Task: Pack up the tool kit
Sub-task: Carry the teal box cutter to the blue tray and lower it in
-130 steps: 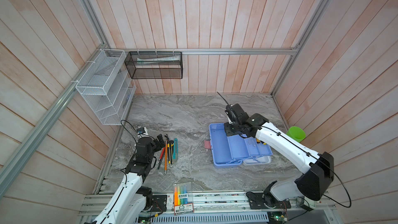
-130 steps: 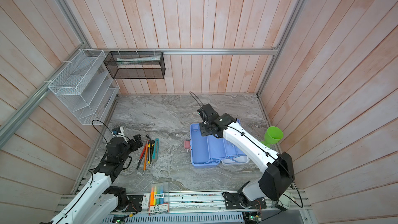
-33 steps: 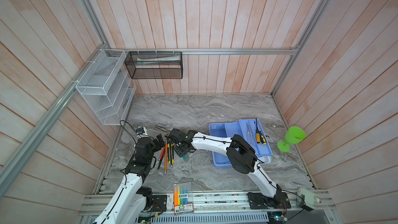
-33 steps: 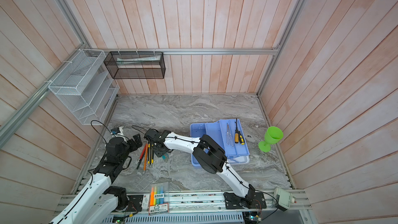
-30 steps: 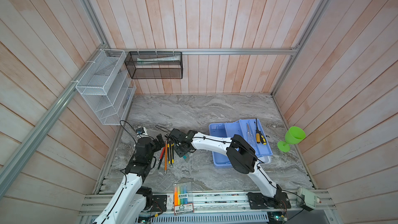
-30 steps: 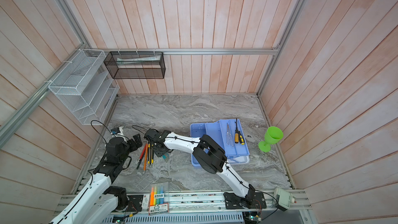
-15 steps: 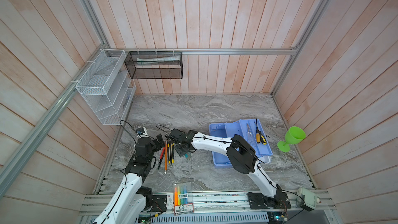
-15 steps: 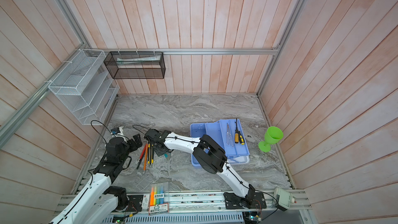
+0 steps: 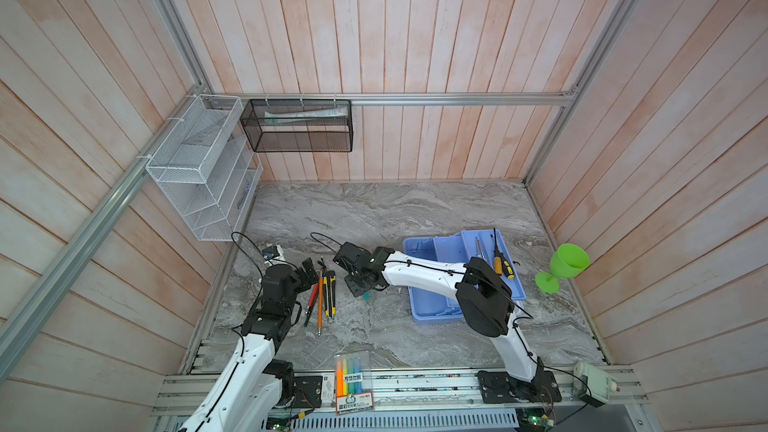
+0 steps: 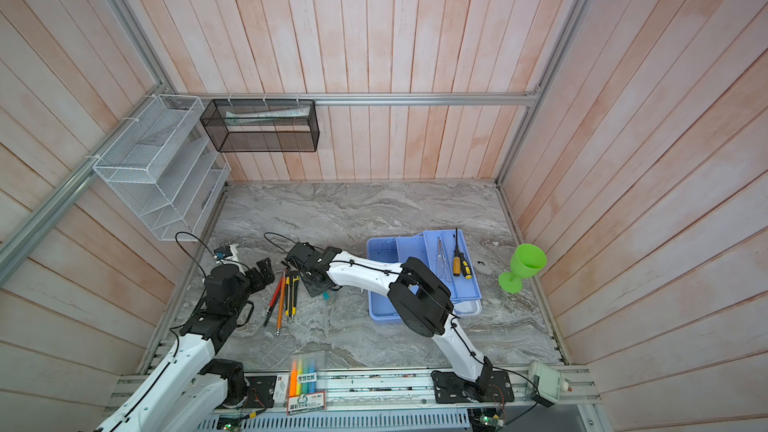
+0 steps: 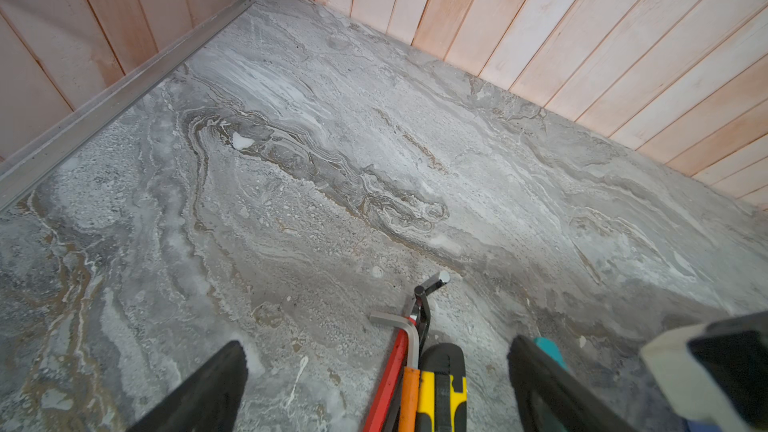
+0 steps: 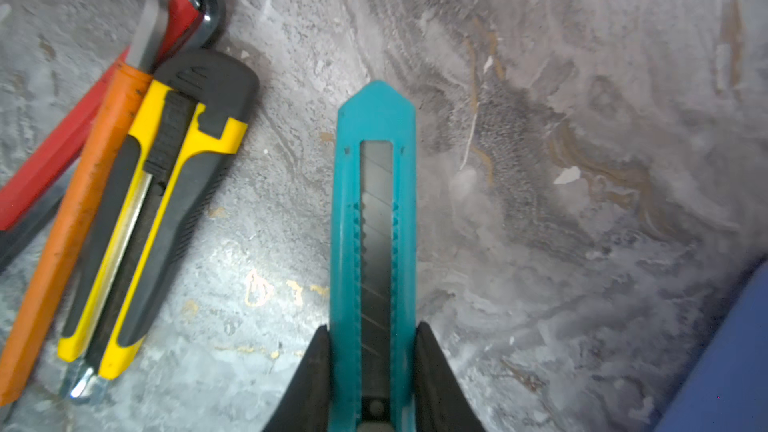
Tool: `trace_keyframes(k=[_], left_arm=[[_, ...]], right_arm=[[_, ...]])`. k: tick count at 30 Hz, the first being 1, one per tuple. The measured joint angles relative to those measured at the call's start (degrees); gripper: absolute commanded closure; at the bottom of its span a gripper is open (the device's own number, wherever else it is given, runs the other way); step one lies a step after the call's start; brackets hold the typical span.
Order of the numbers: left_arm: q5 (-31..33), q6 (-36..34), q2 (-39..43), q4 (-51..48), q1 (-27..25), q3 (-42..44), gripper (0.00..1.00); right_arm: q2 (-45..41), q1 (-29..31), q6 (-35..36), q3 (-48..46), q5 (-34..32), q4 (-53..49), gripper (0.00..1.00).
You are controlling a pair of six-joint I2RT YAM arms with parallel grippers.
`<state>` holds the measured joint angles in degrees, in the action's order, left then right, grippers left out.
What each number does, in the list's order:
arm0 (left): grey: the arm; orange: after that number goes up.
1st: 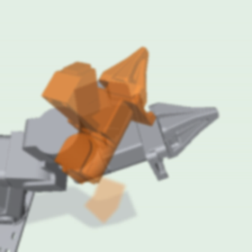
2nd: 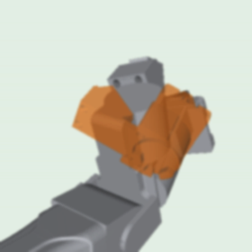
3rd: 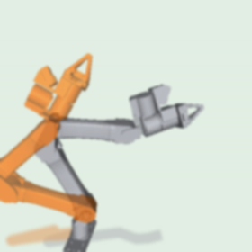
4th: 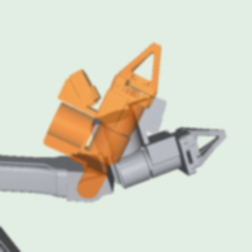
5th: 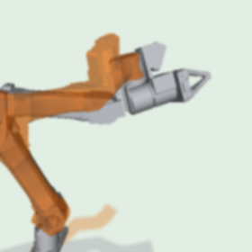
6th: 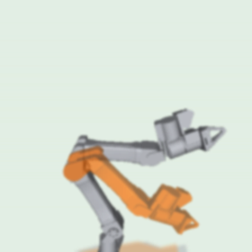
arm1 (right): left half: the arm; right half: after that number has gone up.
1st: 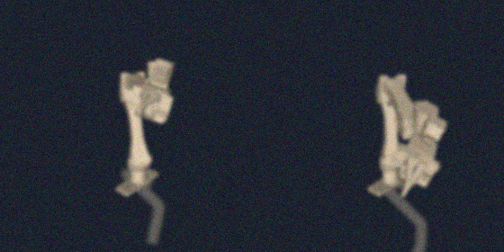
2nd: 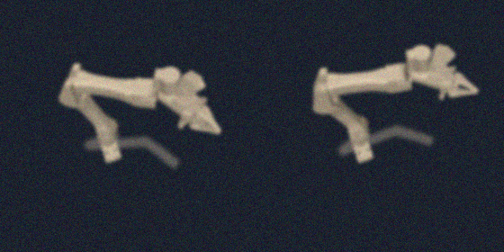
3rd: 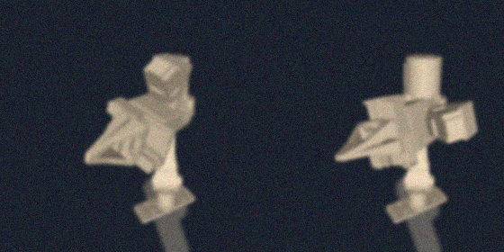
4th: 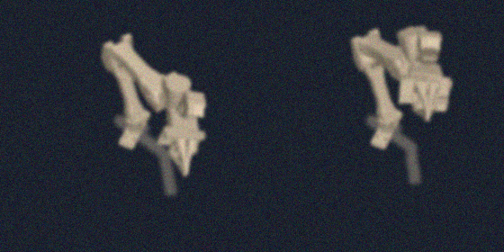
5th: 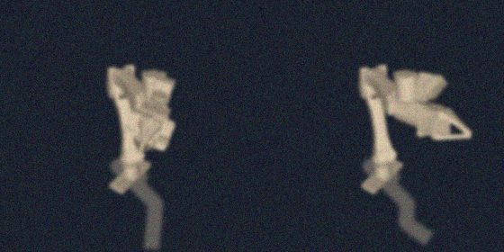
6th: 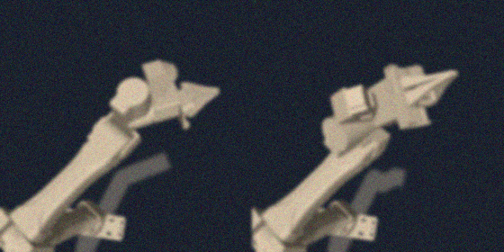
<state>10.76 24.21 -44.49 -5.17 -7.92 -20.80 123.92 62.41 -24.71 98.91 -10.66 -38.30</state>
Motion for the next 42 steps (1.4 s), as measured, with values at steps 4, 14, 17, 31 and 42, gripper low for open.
trace_keyframes(k=[4, 14, 17, 31, 42], left_arm=[[0.0, 0.0, 0.0, 0.0, 0.0, 0.0, 0.00], [0.0, 0.0, 0.0, 0.0, 0.0, 0.0, 0.00], [0.0, 0.0, 0.0, 0.0, 0.0, 0.0, 0.00], [0.0, 0.0, 0.0, 0.0, 0.0, 0.0, 0.00], [0.0, 0.0, 0.0, 0.0, 0.0, 0.0, 0.00]], right_arm=[[-3.9, -0.9, -0.6, -3.0, -0.1, 1.2, 0.92], [-11.2, -3.7, -0.8, -7.8, -2.7, 1.0, 0.93], [-15.9, -5.9, -1.1, -11.3, -3.3, 0.7, 0.93], [-39.4, -20.0, -2.7, -30.2, -7.5, -3.4, 0.93], [-45.7, -24.4, -1.8, -41.9, -8.1, -2.4, 0.93]])
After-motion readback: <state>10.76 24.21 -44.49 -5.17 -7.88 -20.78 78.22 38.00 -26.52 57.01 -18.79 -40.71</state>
